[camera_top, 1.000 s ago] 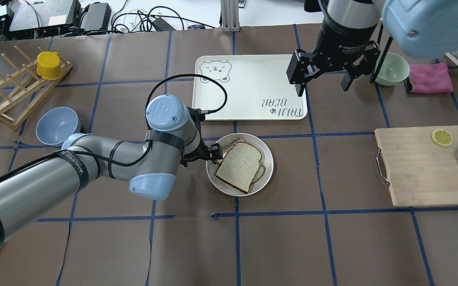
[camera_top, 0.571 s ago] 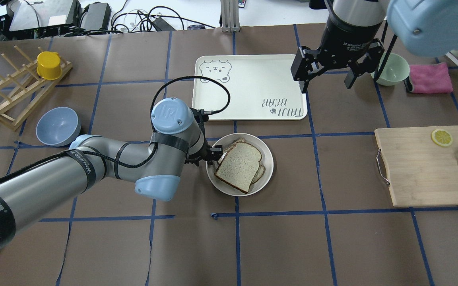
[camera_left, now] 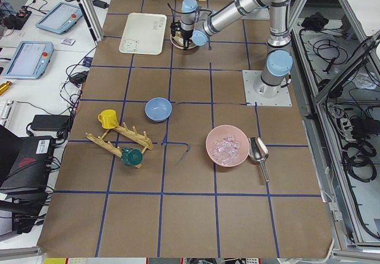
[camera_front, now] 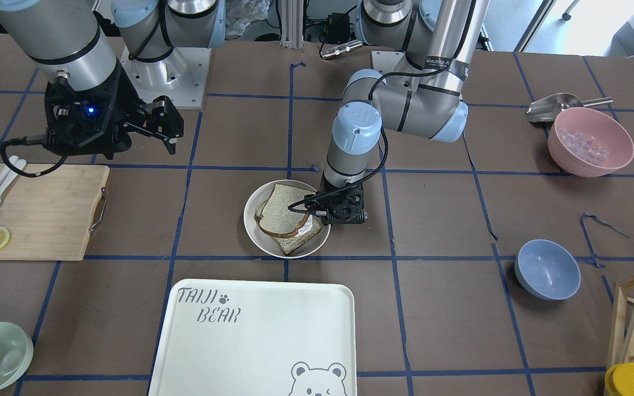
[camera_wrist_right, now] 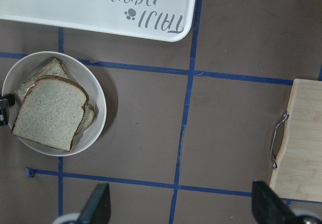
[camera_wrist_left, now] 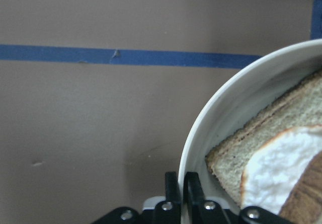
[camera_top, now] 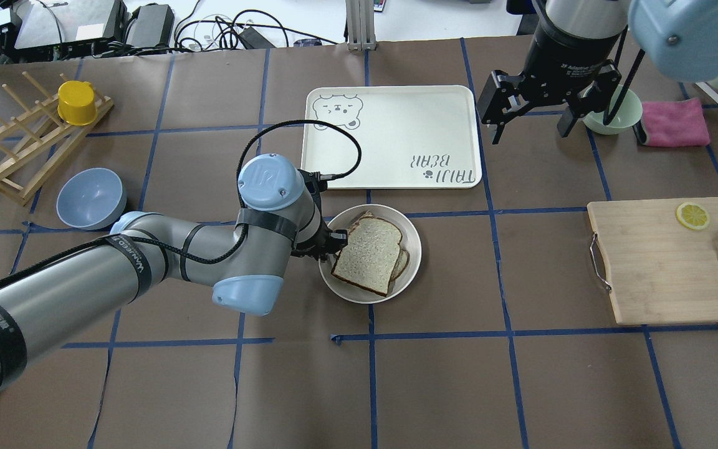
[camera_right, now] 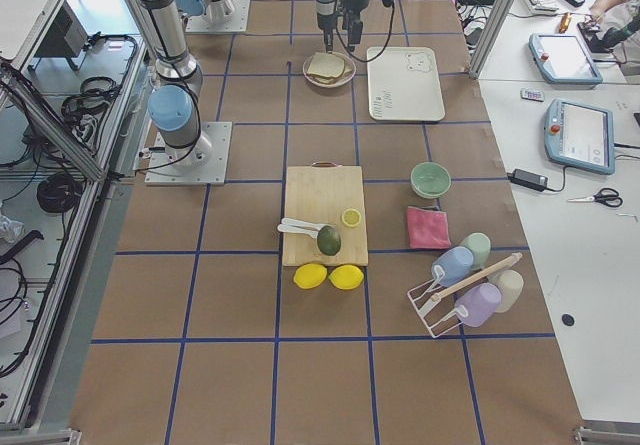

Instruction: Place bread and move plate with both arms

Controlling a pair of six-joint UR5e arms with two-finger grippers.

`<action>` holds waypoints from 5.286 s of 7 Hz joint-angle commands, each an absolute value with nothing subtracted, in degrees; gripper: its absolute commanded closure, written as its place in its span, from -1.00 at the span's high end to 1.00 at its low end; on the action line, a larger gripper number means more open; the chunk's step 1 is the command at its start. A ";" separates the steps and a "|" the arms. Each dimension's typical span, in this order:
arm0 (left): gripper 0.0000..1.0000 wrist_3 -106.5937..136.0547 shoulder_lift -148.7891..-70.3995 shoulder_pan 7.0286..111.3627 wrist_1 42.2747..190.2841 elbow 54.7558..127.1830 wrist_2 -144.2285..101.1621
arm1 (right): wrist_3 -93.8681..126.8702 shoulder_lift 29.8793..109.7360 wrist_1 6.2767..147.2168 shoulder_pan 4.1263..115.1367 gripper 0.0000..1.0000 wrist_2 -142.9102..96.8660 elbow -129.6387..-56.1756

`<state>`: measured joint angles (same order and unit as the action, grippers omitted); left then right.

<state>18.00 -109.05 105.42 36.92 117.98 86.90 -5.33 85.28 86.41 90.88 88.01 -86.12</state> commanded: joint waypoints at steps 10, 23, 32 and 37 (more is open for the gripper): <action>-1.00 23.82 -121.52 99.84 49.31 86.70 74.27 | 0.18 86.22 88.86 91.05 1.00 91.23 -86.66; 1.00 23.38 -116.33 99.49 62.69 84.46 78.84 | 0.26 86.40 89.03 90.97 1.00 91.14 -86.49; 1.00 8.02 -90.44 99.67 91.67 85.08 92.17 | 0.36 87.19 89.21 90.97 1.00 91.32 -86.66; 1.00 7.73 -89.83 99.49 91.93 85.52 92.29 | 0.09 87.27 89.30 90.88 1.00 91.23 -86.66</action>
<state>7.76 -89.91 99.50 91.89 85.44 92.28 0.11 87.15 89.30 90.88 91.22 -86.75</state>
